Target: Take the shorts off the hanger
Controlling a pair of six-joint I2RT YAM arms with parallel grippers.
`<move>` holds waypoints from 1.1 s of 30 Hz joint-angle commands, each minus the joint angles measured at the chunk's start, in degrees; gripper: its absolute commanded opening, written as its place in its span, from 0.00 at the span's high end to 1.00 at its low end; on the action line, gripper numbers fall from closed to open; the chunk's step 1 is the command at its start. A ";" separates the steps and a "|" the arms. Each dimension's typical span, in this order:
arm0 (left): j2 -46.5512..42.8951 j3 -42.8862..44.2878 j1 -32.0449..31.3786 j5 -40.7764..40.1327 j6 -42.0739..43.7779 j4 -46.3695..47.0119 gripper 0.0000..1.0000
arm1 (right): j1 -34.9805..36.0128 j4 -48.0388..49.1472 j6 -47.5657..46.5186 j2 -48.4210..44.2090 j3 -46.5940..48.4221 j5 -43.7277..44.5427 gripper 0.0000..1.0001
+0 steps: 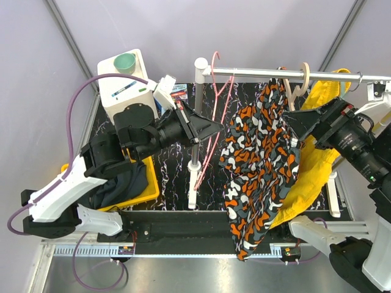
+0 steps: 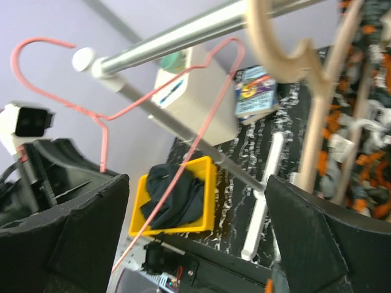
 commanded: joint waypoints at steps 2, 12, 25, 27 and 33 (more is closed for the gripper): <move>1.02 2.00 2.80 -3.53 -1.30 -0.54 1.00 | 0.25 -5.78 1.60 2.01 0.88 10.10 0.00; 1.72 0.33 5.44 -2.30 -1.92 -2.04 1.00 | 0.25 -12.02 -3.66 7.10 7.02 11.15 0.00; 2.25 -1.78 5.61 -0.89 -1.30 -2.13 1.00 | 0.25 -12.73 -7.01 11.49 9.84 9.76 0.14; 1.99 -2.05 5.70 -0.98 -1.21 -2.30 1.00 | 0.25 -12.90 -6.92 11.76 9.93 9.84 0.20; -0.20 -4.59 6.14 -0.63 -0.34 -2.39 0.82 | 0.25 -14.13 -7.36 13.43 11.07 10.28 0.32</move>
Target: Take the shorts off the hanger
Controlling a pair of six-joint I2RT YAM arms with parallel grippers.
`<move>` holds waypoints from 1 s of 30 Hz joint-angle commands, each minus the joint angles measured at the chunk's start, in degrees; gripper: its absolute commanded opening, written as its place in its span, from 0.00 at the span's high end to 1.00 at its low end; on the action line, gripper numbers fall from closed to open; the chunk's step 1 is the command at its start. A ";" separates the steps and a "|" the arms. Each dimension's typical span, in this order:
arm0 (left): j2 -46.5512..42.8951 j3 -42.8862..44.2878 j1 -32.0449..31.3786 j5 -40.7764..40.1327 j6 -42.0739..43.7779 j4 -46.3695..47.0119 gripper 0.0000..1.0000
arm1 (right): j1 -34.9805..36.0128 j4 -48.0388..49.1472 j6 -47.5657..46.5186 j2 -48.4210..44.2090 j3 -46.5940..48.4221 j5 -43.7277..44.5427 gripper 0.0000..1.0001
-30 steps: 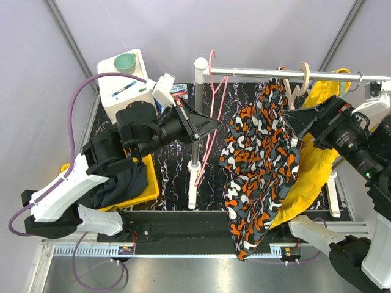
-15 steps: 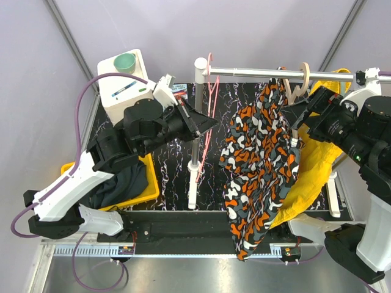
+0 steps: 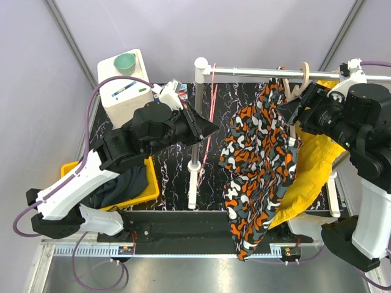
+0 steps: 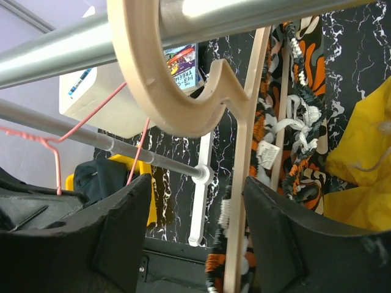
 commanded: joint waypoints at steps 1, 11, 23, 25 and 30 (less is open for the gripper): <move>-2.87 -1.64 0.55 1.12 2.18 2.55 0.74 | 0.25 -1.26 -1.31 1.19 1.78 0.25 0.35; -7.53 -4.64 0.55 3.14 5.17 2.55 0.43 | 0.25 -4.60 -4.91 4.27 4.68 5.53 0.44; 4.58 20.92 -9.81 8.34 26.17 1.85 0.39 | 0.25 -3.28 -2.98 0.66 -3.22 1.66 0.50; 8.61 25.48 -13.15 6.75 29.77 1.50 0.37 | 0.25 -3.02 -1.84 0.49 -3.58 -0.18 0.50; 17.24 32.88 -20.79 -5.61 40.13 0.53 0.32 | 0.25 -1.70 3.96 -0.12 -6.29 -7.12 0.60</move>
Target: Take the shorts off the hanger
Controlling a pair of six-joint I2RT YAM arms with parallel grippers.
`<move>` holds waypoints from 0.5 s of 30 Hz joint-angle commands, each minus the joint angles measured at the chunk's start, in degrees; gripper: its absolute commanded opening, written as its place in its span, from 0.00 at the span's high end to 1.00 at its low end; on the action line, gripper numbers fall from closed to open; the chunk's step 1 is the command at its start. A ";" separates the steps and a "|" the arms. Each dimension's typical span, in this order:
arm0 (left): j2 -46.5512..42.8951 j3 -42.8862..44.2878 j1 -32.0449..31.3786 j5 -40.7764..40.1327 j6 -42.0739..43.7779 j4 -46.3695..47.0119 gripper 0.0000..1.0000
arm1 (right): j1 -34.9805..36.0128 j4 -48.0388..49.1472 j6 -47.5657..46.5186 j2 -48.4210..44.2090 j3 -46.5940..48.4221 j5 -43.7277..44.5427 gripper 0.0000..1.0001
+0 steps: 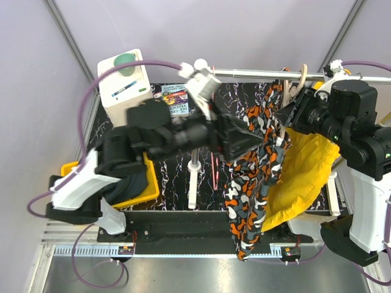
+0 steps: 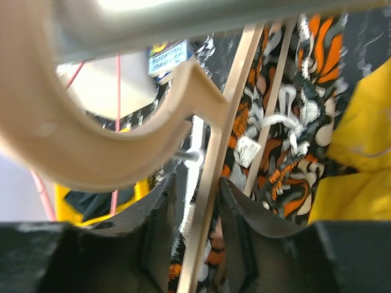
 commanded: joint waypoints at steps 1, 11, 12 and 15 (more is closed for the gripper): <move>6.82 6.44 -5.16 -11.45 14.00 -0.02 0.31 | 0.25 0.13 6.93 -1.63 -3.35 -7.26 0.61; 14.92 8.31 -7.19 -23.77 17.81 -1.77 0.14 | 0.25 6.47 15.30 -4.62 -9.51 -12.28 0.58; 14.74 7.78 -7.27 -24.21 17.90 -1.78 0.14 | 0.25 6.73 15.56 -4.89 -9.51 -12.10 0.56; 15.09 6.81 -7.19 -24.65 17.63 -1.78 0.15 | 0.25 7.96 17.23 -5.42 -9.95 -12.45 0.50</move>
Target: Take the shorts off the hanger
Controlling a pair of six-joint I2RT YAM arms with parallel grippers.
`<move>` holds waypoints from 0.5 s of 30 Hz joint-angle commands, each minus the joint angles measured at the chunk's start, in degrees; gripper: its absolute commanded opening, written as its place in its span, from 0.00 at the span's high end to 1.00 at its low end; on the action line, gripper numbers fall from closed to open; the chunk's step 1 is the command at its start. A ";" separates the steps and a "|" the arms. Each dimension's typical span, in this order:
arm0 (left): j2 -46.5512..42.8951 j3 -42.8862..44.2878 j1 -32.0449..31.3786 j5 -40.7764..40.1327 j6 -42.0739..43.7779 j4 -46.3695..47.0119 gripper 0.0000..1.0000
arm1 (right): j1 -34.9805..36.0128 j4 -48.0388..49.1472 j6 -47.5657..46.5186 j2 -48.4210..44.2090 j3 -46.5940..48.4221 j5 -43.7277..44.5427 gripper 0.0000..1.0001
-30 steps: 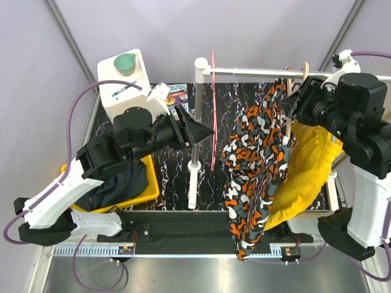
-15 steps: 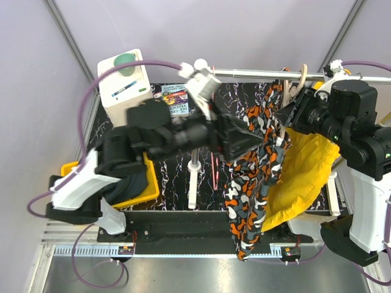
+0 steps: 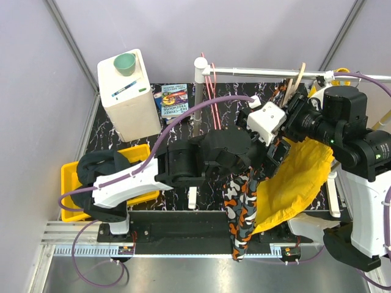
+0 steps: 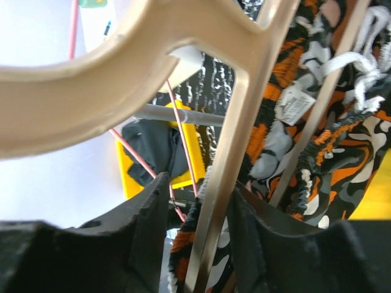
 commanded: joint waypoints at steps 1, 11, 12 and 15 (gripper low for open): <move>-1.52 -0.23 0.07 -5.07 1.68 1.74 0.16 | 0.25 5.19 4.07 -2.11 -0.38 -2.24 0.46; -0.64 -2.16 1.21 -7.28 0.54 1.30 0.23 | 0.25 0.02 1.62 -2.91 2.61 6.00 0.19; -0.64 -2.42 1.73 -5.62 0.10 1.30 0.22 | 0.17 -0.34 1.18 -2.82 3.57 6.54 0.17; 0.06 -2.25 2.09 -1.32 -0.87 1.30 0.19 | 0.25 -1.57 0.04 -2.56 4.72 7.33 0.11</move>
